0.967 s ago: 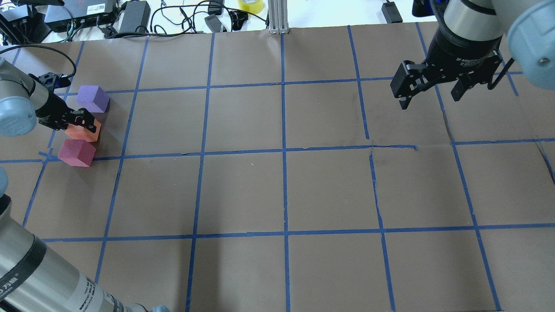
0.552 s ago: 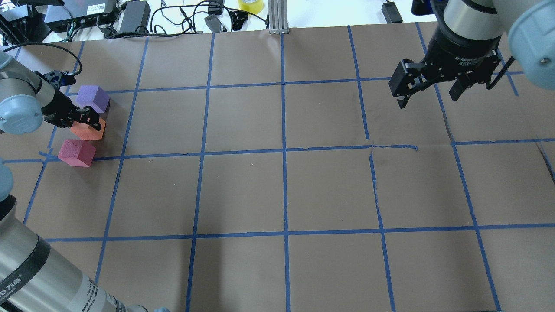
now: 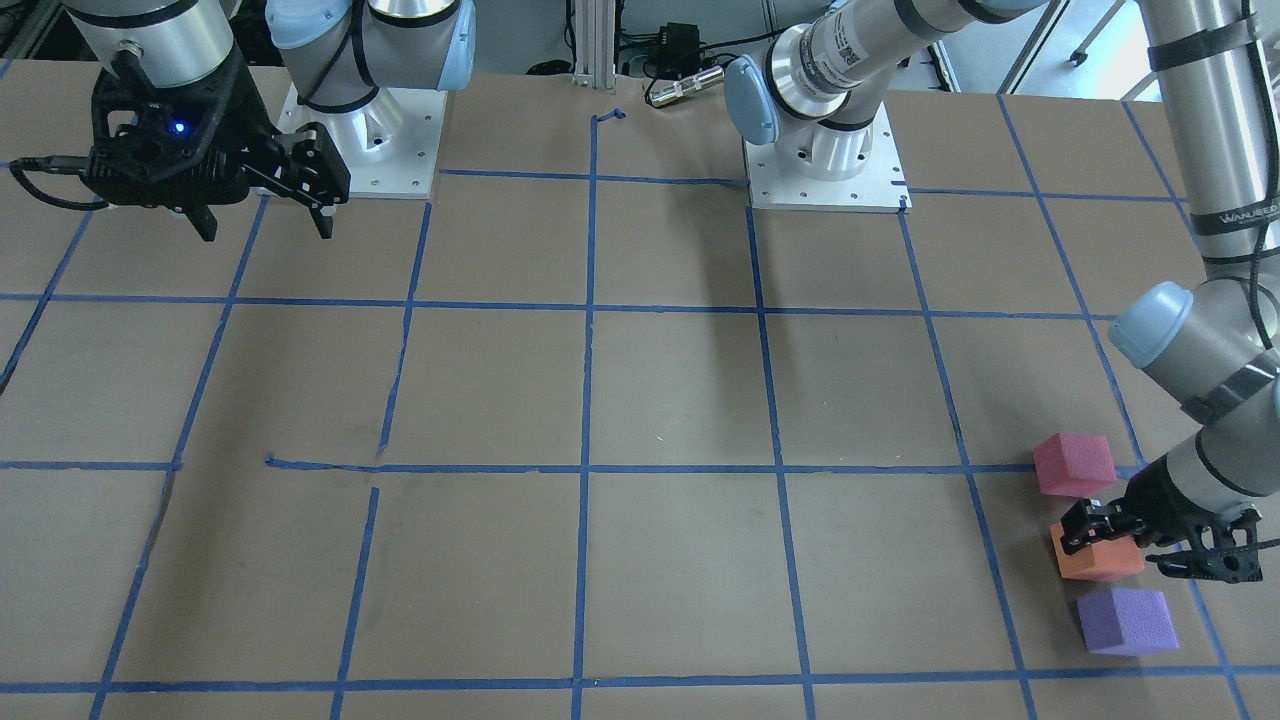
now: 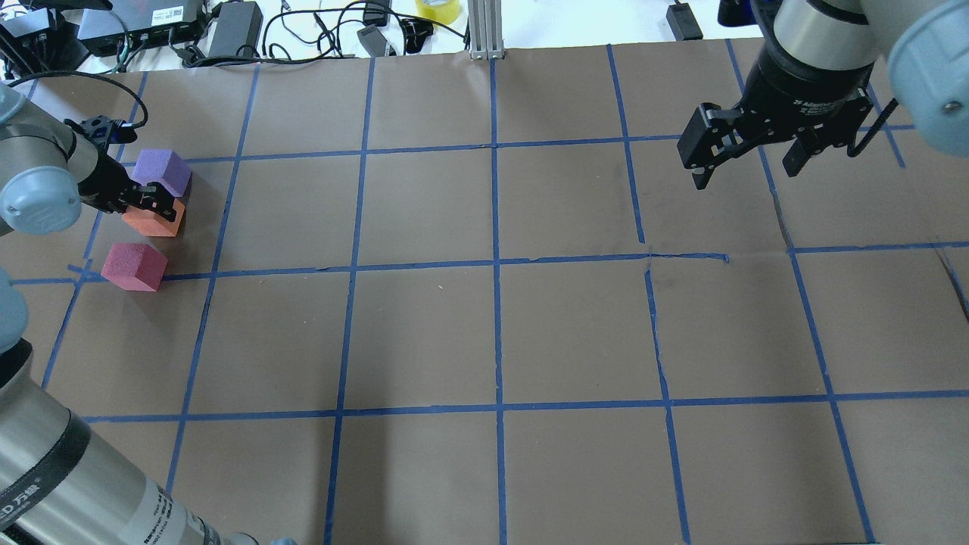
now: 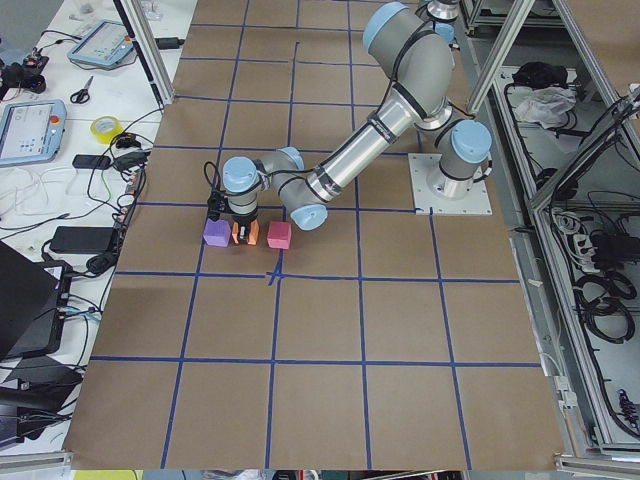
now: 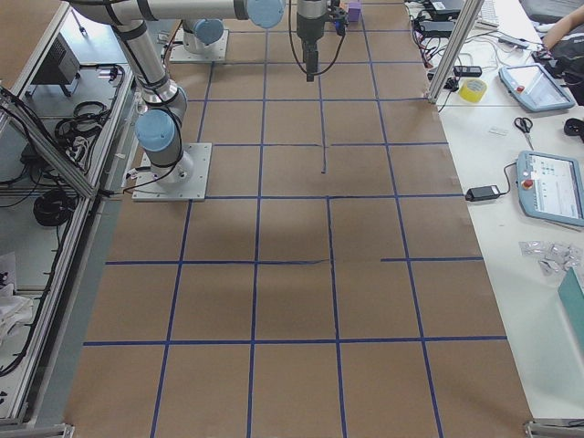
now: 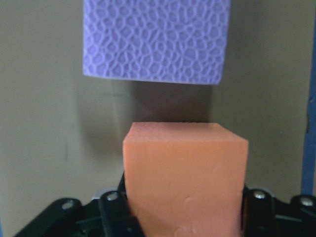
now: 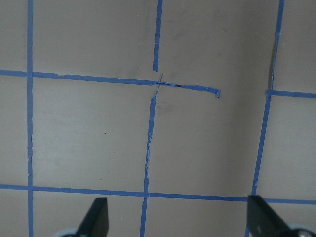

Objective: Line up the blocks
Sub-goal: 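Lower the orange cube into the gap and adjust its position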

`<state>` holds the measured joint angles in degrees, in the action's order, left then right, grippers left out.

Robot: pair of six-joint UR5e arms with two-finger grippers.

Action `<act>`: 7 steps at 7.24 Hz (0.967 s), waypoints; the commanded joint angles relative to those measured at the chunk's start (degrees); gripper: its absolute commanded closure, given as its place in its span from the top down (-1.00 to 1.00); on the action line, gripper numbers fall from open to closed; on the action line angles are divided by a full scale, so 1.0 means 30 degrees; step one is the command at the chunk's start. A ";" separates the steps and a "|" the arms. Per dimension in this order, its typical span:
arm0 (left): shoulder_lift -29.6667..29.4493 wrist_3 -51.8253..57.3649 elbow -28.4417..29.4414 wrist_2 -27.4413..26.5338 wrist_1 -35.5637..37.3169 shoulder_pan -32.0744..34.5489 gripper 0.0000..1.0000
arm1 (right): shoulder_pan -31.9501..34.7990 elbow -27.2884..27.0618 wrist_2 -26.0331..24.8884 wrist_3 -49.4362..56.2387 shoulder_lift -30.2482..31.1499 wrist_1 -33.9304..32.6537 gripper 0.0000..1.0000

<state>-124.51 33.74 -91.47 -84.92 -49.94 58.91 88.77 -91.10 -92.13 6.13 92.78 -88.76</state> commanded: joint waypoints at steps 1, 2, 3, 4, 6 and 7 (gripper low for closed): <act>-0.0011 0.0090 0.0021 -0.0053 0.0064 -0.0006 -1.00 | 0.0000 -0.0013 0.0036 -0.0023 0.0012 -0.0002 1.00; 0.0018 0.0119 0.0021 -0.0053 0.0093 -0.0006 -1.00 | 0.0000 -0.0013 0.0007 -0.0110 0.0012 -0.0002 1.00; 0.0018 0.0119 0.0021 -0.0053 0.0093 -0.0035 -1.00 | 0.0000 -0.0013 0.0007 -0.0372 0.0012 -0.0002 1.00; 0.0018 0.0119 0.0021 -0.0053 0.0093 -0.0035 -1.00 | 0.0000 -0.0013 0.0007 -0.0433 0.0012 -0.0002 1.00; 0.0047 0.0090 0.0021 -0.0082 0.0093 -0.0035 -1.00 | 0.0000 0.0016 0.0007 -0.1429 0.0012 -0.0031 1.00; 0.0019 0.0119 0.0021 -0.0111 0.0093 -0.0064 -1.00 | 0.0000 -0.0012 0.0036 -0.1400 0.0012 -0.0031 1.00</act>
<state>-124.42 34.04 -91.41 -85.18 -49.66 58.77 88.77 -91.12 -92.07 2.28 92.81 -88.83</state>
